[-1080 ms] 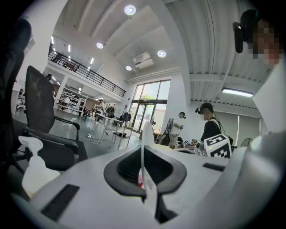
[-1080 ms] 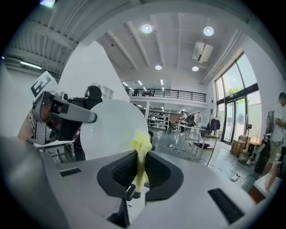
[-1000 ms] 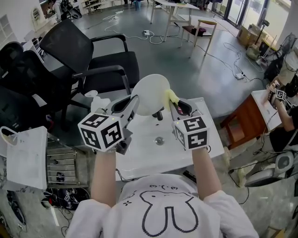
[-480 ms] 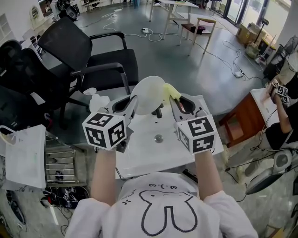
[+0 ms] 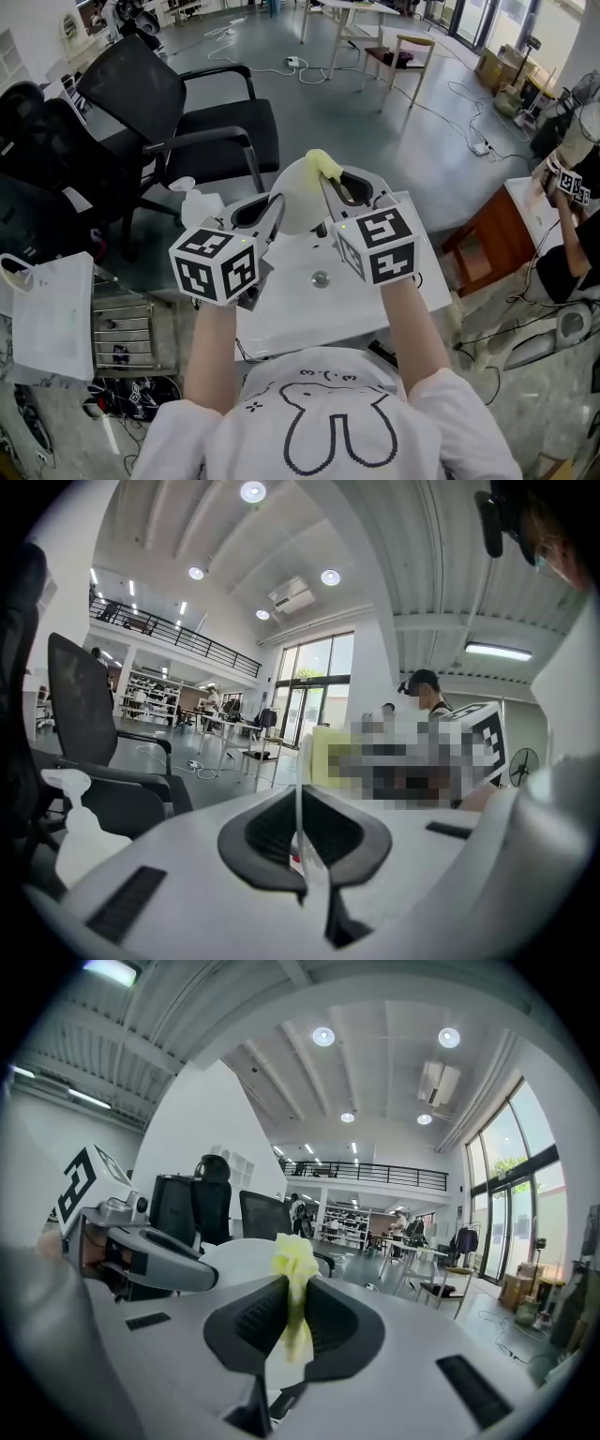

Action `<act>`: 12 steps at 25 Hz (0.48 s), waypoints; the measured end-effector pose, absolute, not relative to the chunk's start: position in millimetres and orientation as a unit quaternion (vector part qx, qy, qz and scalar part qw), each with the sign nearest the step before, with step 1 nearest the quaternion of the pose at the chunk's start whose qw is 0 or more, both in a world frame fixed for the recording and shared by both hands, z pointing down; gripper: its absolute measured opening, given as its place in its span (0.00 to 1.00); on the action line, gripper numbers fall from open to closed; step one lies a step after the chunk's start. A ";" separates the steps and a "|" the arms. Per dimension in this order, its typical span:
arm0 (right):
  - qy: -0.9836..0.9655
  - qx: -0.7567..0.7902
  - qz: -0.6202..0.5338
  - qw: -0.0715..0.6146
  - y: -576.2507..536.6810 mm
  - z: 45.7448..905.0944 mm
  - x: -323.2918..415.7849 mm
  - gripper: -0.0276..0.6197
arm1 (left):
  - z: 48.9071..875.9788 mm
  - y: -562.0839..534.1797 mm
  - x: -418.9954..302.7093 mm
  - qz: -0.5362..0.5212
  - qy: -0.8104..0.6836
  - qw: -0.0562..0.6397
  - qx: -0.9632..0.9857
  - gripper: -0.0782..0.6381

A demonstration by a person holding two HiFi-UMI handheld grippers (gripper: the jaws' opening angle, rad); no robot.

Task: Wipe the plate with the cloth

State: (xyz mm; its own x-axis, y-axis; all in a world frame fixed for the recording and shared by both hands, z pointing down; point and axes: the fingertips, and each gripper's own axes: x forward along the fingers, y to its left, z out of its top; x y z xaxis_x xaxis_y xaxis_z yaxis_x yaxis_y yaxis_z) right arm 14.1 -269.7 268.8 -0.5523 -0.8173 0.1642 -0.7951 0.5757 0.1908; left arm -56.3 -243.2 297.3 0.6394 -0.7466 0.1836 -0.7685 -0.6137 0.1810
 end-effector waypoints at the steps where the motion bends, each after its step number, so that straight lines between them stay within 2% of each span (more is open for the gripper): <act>1: -0.878 0.461 -0.048 0.117 -271.7 269.7 13.9 0.12 | 297.4 -242.8 -56.2 0.043 -0.420 0.125 0.898 0.13; 12: -0.873 0.457 -0.023 0.168 -267.3 313.9 18.4 0.12 | 288.5 -246.6 -63.8 0.022 -0.433 0.125 0.892 0.13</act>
